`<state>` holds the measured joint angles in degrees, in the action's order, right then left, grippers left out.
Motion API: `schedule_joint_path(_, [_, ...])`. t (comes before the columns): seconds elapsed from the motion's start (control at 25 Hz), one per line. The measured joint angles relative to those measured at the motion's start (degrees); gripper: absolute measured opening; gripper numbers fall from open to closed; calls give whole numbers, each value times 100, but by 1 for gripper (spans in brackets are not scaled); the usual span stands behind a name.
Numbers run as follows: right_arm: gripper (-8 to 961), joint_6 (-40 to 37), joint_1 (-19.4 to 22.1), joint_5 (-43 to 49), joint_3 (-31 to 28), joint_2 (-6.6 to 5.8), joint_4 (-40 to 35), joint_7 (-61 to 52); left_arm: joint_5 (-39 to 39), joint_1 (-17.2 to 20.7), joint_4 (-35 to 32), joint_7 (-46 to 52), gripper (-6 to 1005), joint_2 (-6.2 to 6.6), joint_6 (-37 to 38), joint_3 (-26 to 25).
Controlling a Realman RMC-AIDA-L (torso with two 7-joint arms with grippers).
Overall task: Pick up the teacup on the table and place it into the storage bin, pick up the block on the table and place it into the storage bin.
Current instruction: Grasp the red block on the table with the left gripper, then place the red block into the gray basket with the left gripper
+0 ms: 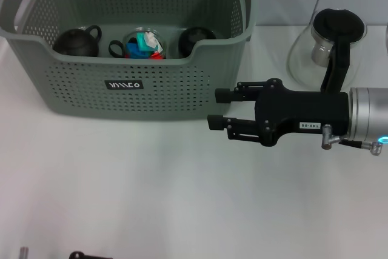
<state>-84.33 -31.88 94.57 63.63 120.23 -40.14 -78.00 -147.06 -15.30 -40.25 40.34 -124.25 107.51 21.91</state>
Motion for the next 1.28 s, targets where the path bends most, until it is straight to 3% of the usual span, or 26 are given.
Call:
schedule_joint_path(0.44, [579,3,-10,-1,-50,0,67,-22,-5,170,459,-754,497,-28,-442,-266])
schedule_joint_path(1.28, [578,-50,20,1,-218,0,85,-54,-68,268,624,-944,484,-29,-568,-363])
